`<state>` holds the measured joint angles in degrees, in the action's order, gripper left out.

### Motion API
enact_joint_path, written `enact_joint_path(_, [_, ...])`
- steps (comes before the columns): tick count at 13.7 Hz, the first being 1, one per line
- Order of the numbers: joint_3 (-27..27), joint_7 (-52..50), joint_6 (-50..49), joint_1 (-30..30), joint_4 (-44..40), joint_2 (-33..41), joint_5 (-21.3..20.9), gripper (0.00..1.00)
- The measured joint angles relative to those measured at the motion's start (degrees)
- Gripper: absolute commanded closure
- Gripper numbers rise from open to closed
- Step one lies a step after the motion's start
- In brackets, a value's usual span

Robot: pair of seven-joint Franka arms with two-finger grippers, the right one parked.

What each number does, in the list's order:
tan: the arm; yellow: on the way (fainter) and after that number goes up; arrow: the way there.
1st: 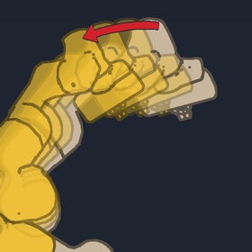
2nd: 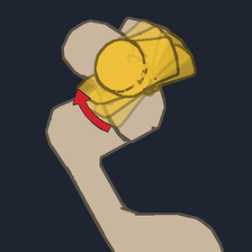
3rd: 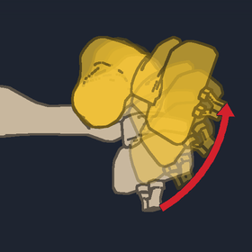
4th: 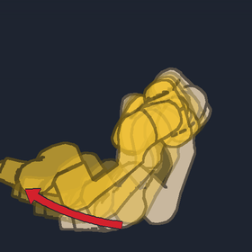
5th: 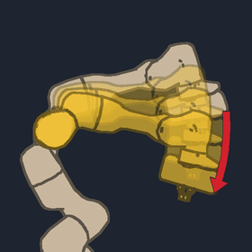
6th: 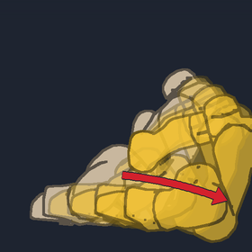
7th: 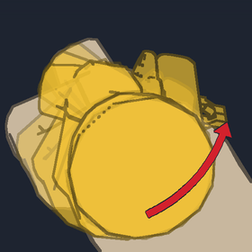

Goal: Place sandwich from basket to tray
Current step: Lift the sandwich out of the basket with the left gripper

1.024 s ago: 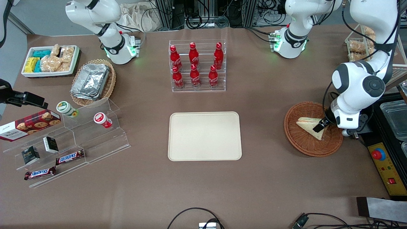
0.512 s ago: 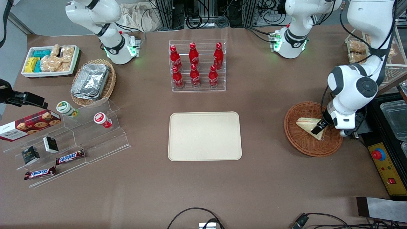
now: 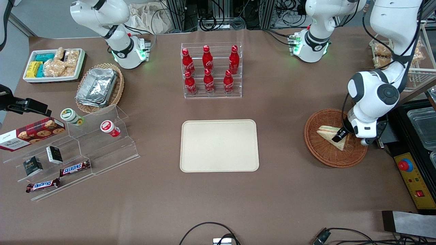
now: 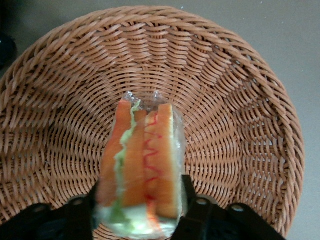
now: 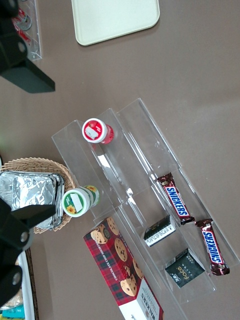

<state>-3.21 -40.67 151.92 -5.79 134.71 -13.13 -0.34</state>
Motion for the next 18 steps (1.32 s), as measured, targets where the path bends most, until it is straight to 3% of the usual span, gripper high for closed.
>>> enact_joint_path(6, [-0.03,0.56,-0.74,0.00,-0.20,0.58,-0.01,1.00])
enact_joint_path(9, [-0.22,3.03,-6.59,0.04,-1.53,3.77,-0.14,1.00])
enact_joint_path(13, [-1.86,10.34,-17.21,0.48,-4.97,9.91,-0.30,1.00])
enact_joint_path(18, [-6.32,20.44,-20.09,0.75,-5.18,13.58,-0.31,1.00])
